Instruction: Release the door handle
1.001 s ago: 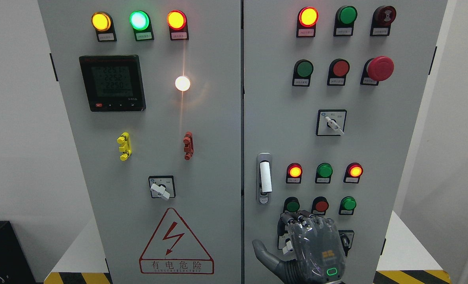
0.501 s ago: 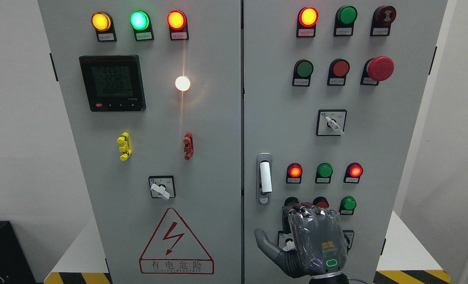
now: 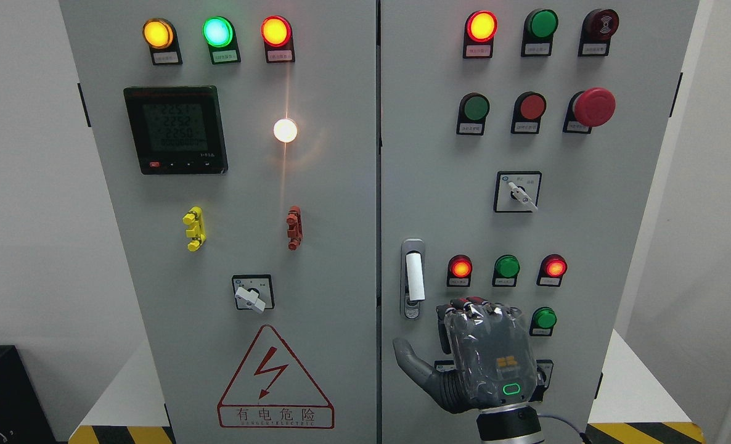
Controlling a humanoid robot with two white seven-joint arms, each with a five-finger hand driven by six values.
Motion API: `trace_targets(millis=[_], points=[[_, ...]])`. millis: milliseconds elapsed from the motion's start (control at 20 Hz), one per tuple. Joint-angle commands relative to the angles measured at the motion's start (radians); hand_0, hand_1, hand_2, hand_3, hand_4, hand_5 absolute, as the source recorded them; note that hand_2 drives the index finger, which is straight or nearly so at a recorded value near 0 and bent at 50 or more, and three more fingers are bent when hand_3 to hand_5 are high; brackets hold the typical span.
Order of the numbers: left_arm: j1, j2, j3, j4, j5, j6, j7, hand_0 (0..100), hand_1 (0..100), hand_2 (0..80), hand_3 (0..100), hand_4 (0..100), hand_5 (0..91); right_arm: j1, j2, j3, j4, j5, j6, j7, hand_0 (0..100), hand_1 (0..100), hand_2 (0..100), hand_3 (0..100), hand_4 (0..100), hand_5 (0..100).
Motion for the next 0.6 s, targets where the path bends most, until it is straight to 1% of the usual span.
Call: trace_targets(millis=[0, 200, 401, 551], points=[[-0.026, 0.000, 0.000, 0.029, 0.000, 0.000, 0.000, 12, 56, 0.0, 0, 0, 0.0, -0.027, 0.012, 0.010, 0.020, 0.002, 0.027, 0.010, 15, 37, 100, 100, 96, 100], [-0.026, 0.000, 0.000, 0.029, 0.001, 0.000, 0.000, 12, 56, 0.0, 0, 0, 0.0, -0.046, 0.016, 0.016, 0.020, 0.006, 0.027, 0.018, 15, 38, 100, 100, 96, 100], [-0.026, 0.000, 0.000, 0.029, 0.001, 0.000, 0.000, 12, 56, 0.0, 0, 0, 0.0, -0.058, 0.017, 0.053, 0.029, 0.015, 0.029, 0.016, 16, 38, 100, 100, 96, 100], [-0.028, 0.000, 0.000, 0.029, 0.001, 0.000, 0.000, 12, 56, 0.0, 0, 0, 0.0, -0.069, 0.017, 0.053, 0.056, 0.015, 0.030, 0.011, 17, 38, 99, 100, 96, 100]])
